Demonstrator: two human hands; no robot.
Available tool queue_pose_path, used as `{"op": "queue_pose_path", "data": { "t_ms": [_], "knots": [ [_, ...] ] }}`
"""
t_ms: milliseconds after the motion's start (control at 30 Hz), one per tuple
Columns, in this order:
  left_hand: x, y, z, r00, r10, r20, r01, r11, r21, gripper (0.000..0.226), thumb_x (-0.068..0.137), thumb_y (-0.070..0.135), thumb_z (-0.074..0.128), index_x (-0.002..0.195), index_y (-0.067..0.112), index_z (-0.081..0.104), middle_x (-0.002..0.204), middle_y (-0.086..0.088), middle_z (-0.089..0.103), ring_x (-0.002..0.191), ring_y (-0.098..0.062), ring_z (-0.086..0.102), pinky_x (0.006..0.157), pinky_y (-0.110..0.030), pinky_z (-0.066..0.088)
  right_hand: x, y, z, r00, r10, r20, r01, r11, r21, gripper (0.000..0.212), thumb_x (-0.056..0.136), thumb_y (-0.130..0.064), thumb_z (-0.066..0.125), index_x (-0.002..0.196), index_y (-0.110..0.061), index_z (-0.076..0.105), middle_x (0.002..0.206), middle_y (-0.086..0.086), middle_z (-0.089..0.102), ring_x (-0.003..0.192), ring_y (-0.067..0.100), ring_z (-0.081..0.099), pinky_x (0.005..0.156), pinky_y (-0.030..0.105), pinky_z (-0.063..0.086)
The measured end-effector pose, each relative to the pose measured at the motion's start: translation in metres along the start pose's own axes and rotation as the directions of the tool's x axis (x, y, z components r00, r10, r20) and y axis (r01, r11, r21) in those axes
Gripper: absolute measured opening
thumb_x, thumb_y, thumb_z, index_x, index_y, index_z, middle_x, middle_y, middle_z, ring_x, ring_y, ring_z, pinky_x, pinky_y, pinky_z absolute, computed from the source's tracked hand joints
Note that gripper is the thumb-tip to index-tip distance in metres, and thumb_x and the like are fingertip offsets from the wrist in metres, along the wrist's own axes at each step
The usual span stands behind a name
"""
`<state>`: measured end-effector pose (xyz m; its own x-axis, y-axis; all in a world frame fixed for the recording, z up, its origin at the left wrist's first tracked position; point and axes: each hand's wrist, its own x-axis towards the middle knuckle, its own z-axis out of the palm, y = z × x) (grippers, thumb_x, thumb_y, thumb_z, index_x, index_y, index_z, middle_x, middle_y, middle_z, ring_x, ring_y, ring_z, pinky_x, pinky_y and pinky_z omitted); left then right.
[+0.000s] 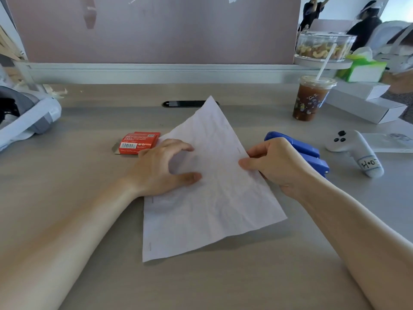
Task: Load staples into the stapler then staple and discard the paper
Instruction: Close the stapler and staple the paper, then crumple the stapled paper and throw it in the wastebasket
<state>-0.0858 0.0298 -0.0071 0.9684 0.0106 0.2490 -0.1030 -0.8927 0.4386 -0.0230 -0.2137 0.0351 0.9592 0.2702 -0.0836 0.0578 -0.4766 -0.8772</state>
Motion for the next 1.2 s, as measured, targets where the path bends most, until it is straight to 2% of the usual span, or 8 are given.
{"op": "queue_pose_path", "data": {
  "t_ms": [267,400,467,567,700,767,933,1200],
  "knots": [
    [0.0,0.008,-0.003,0.977,-0.069,-0.204,0.076,0.997,0.027,0.081,0.059,0.076,0.06,0.129,0.039,0.044,0.145,0.011,0.04,0.131,-0.017,0.044,0.11,-0.051,0.03,0.002,0.004,-0.019,0.939,-0.344,-0.021,0.333,0.922,-0.196,0.012,0.087,-0.023,0.068,0.082,-0.027,0.078,0.072,0.001,0.075,0.068,0.03,0.069,0.062,0.042,0.059],
    [-0.003,0.035,-0.013,0.824,0.281,-0.492,-0.11,0.931,0.348,0.072,0.076,0.061,0.067,0.135,0.026,0.048,0.155,-0.001,0.036,0.137,-0.022,0.044,0.104,-0.049,0.02,0.003,0.004,-0.021,0.828,-0.556,0.07,0.546,0.772,-0.325,0.013,0.086,-0.016,0.069,0.084,-0.025,0.078,0.066,-0.013,0.065,0.065,0.009,0.058,0.058,0.011,0.042],
    [-0.005,0.049,-0.013,0.734,0.433,-0.524,-0.181,0.867,0.464,0.063,0.082,0.055,0.066,0.135,0.024,0.051,0.152,-0.005,0.042,0.144,-0.023,0.035,0.106,-0.054,0.017,0.0,0.002,-0.019,0.738,-0.672,0.061,0.638,0.665,-0.389,0.01,0.083,-0.012,0.071,0.082,-0.02,0.078,0.066,-0.005,0.062,0.068,0.015,0.055,0.056,0.013,0.039],
    [-0.006,0.055,-0.008,0.721,0.508,-0.472,-0.21,0.808,0.55,0.052,0.087,0.048,0.063,0.134,0.027,0.053,0.149,-0.003,0.047,0.143,-0.024,0.035,0.106,-0.058,0.016,-0.004,0.0,-0.018,0.617,-0.785,0.061,0.734,0.545,-0.406,0.011,0.079,-0.009,0.073,0.077,-0.019,0.078,0.064,-0.001,0.063,0.055,0.017,0.053,0.051,0.028,0.045],
    [-0.005,0.055,-0.004,0.616,0.609,-0.5,-0.254,0.754,0.606,0.012,0.091,0.032,0.064,0.092,0.027,0.075,0.102,0.01,0.073,0.117,-0.02,0.061,0.101,-0.055,0.021,-0.006,0.001,-0.017,0.535,-0.844,0.026,0.78,0.482,-0.4,0.012,0.077,-0.005,0.075,0.076,-0.016,0.078,0.066,-0.002,0.065,0.052,0.01,0.055,0.048,0.03,0.047],
    [-0.005,0.054,-0.002,0.533,0.649,-0.543,-0.255,0.735,0.629,0.015,0.088,0.023,0.069,0.075,0.026,0.074,0.08,0.013,0.071,0.094,-0.017,0.067,0.098,-0.051,0.024,-0.007,0.002,-0.017,0.513,-0.859,-0.009,0.785,0.473,-0.4,0.013,0.075,-0.001,0.075,0.076,-0.014,0.078,0.067,-0.002,0.066,0.056,0.012,0.056,0.051,0.023,0.046],
    [-0.009,0.058,0.001,0.47,0.685,-0.556,-0.3,0.717,0.629,0.018,0.082,0.012,0.075,0.073,0.027,0.077,0.072,0.011,0.069,0.073,-0.017,0.062,0.088,-0.047,0.03,-0.009,0.001,-0.014,0.439,-0.893,-0.102,0.79,0.437,-0.43,0.013,0.073,0.005,0.073,0.073,-0.008,0.077,0.067,-0.001,0.065,0.055,0.008,0.054,0.052,0.024,0.046],
    [-0.011,0.063,0.002,0.502,0.694,-0.517,-0.345,0.708,0.616,0.019,0.087,0.011,0.07,0.088,0.027,0.081,0.071,0.006,0.068,0.06,-0.023,0.06,0.075,-0.045,0.036,-0.01,0.002,-0.009,0.379,-0.905,-0.195,0.786,0.426,-0.448,0.012,0.075,0.002,0.068,0.075,-0.007,0.077,0.065,0.003,0.064,0.053,0.015,0.056,0.051,0.029,0.046]
  ]
}}
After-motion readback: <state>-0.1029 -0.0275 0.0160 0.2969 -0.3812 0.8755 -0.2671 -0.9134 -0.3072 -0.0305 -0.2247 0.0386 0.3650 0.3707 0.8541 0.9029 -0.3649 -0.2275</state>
